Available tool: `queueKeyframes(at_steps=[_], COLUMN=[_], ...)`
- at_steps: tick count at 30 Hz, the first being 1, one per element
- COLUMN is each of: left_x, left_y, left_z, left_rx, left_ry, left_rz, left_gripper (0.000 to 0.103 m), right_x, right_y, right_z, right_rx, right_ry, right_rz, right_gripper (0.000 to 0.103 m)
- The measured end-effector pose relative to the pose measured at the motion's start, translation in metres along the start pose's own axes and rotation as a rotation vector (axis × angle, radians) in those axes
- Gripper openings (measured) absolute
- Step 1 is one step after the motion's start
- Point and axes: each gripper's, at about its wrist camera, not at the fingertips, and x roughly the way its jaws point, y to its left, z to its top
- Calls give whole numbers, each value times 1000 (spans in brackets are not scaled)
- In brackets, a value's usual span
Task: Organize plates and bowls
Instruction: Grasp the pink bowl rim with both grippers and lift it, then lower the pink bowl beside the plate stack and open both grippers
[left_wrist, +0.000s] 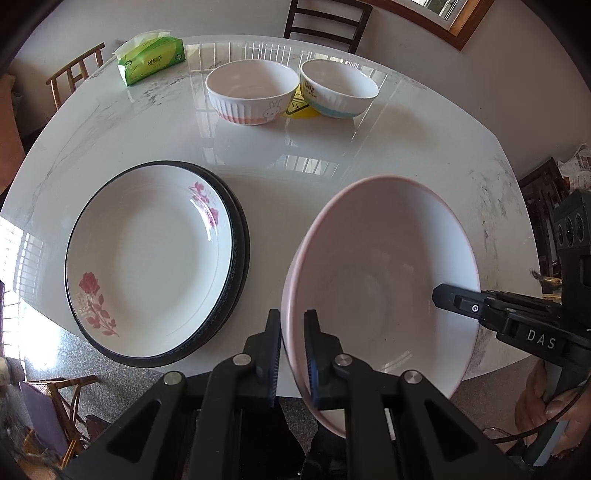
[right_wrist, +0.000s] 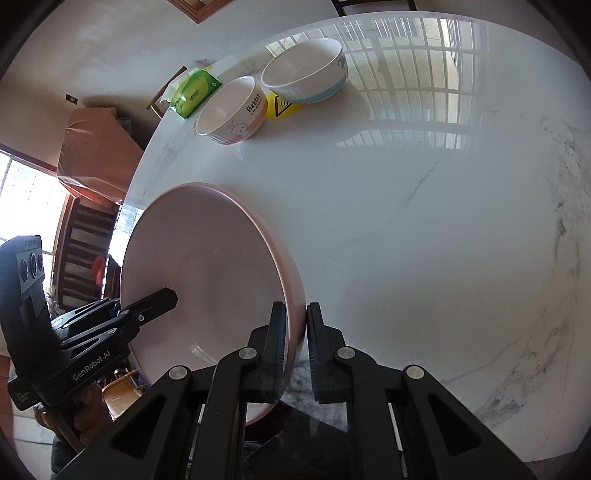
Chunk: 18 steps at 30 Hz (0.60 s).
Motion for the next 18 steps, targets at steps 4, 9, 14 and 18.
queueKeyframes(at_steps=[4,9,14,18], left_x=[6,15,17,18], left_y=[4,4,4,6], left_z=[-5,-3,-3,-4], left_rx=[-3,-15,-13,-14], left_ry=[14,20,22,14], left_rz=[-8,-9,-16,-11], left_gripper=[12,12,12,12], right_x=[13,22,27,28], right_y=[5,1,-1,-1], right_z=[-7,-9,-4,-2], right_rx=[6,14,27,26], right_ry=[20,41,43,41], right_rz=[-18,-46,-57,-64], right_gripper=[12,12,12,12])
